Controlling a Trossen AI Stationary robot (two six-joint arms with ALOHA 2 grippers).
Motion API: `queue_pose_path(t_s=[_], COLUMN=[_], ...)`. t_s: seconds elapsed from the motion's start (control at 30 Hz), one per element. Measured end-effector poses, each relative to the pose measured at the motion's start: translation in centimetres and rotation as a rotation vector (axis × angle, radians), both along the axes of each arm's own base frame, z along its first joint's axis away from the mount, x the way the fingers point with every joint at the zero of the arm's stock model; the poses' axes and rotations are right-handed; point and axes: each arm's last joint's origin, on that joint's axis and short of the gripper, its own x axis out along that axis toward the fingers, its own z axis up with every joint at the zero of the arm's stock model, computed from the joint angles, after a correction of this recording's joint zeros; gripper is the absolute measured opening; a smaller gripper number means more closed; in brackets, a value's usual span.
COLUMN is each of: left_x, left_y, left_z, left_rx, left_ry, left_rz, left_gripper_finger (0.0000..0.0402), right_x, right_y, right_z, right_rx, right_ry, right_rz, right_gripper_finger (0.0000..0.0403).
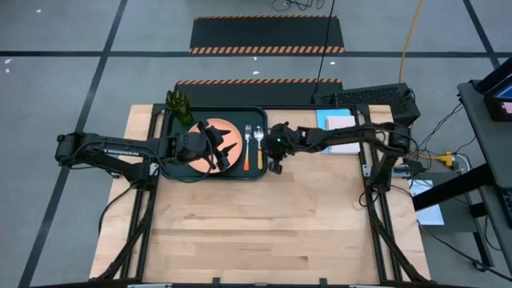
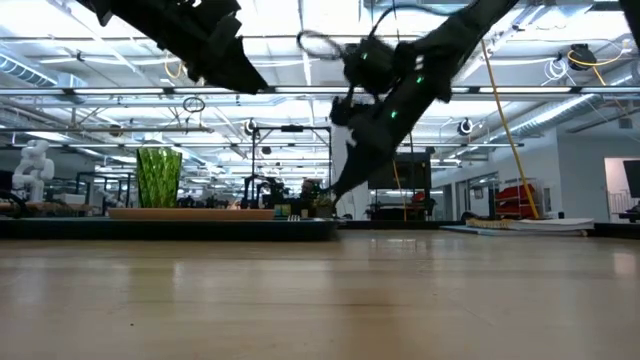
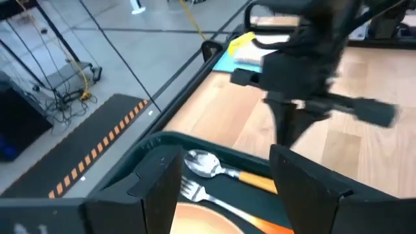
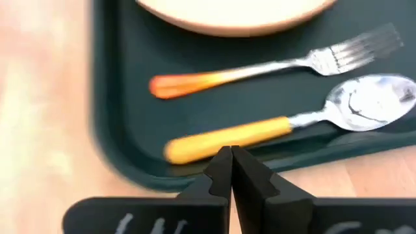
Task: Pick and place plate/cup/fork/spoon on tray
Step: Return to Home Position
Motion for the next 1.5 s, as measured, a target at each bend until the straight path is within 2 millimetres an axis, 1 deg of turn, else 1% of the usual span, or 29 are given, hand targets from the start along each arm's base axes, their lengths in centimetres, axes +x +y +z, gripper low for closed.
queue_pose_path(t_s=[0.1, 0.23, 0.33, 0.4, 0.47, 0.53, 0.6, 0.67, 0.7, 0.77, 0.83, 0.9, 1.0, 1.07, 1.13, 1.27, 1.37, 1.5], left_x=[0.1, 0.1, 0.4, 0.6, 0.7, 0.8, 0.7, 0.7, 0.6, 0.4, 0.0, -0.3, -1.0, -1.3, -2.0, -2.9, -3.8, -5.3], left_y=[0.0, 0.0, -1.1, -2.1, -2.7, -3.0, -3.0, -3.0, -3.0, -3.1, -2.9, -2.3, -1.6, -1.3, -1.1, -0.8, -0.4, -0.3], left_z=[0.1, 0.3, 0.4, 0.6, 0.9, 1.0, 0.8, 0.4, -0.1, -1.0, -1.7, -2.4, -3.7, -4.0, -4.7, -4.8, -5.3, -6.3], left_rx=[0.001, -0.043, -0.059, -0.05, -0.03, -0.028, -0.042, -0.048, -0.047, -0.032, -0.021, -0.017, -0.05, -0.066, -0.074, -0.058, -0.045, -0.056], left_ry=[-0.016, -0.056, -0.05, -0.067, -0.09, -0.098, -0.089, -0.086, -0.091, -0.12, -0.159, -0.195, -0.198, -0.215, -0.194, -0.207, -0.206, -0.206], left_rz=[0.0, 0.006, -0.195, -0.286, -0.319, -0.327, -0.325, -0.33, -0.347, -0.386, -0.416, -0.401, -0.394, -0.411, -0.406, -0.4, -0.381, -0.36], left_gripper_finger=[0.0232, 0.0232, 0.0212, 0.0179, 0.0137, 0.0094, 0.0053, 0.0018, 0.001, 0.0009, 0.0017, 0.0024, 0.0025, 0.0025, 0.0026, 0.0026, 0.0026, 0.0026], right_x=[-1.2, -3.8, -6.4, -8.1, -9.8, -11.3, -12.8, -14.1, -14.7, -15.9, -16.7, -17.5, -18.5, -19.1, -19.5, -20.1, -20.5, -20.4], right_y=[1.7, 3.3, 3.9, 4.2, 4.5, 4.8, 5.1, 5.4, 5.5, 5.7, 5.9, 6.1, 6.3, 6.4, 6.5, 6.4, 6.4, 6.4], right_z=[1.0, 2.6, 3.1, 3.1, 3.2, 3.2, 2.7, 2.3, 2.0, 1.3, 0.7, 0.2, -0.6, -1.1, -1.4, -2.1, -2.6, -1.4], right_rx=[-0.002, -0.026, -0.052, -0.071, -0.111, -0.154, -0.17, -0.166, -0.16, -0.158, -0.157, -0.156, -0.155, -0.155, -0.162, -0.216, -0.26, -0.308], right_ry=[-0.03, -0.177, -0.263, -0.302, -0.345, -0.391, -0.424, -0.466, -0.478, -0.482, -0.485, -0.509, -0.534, -0.549, -0.562, -0.554, -0.587, -0.729], right_rz=[0.027, 0.046, 0.03, 0.018, 0.026, 0.05, 0.075, 0.073, 0.066, 0.064, 0.065, 0.079, 0.087, 0.079, 0.068, 0.009, 0.008, 0.006], right_gripper_finger=[0.0, 0.0, 0.0, 0.0, 0.0, 0.0, 0.0, 0.0, 0.0, 0.0, 0.0, 0.0, 0.0, 0.0, 0.0, 0.0, 0.0, 0.0])
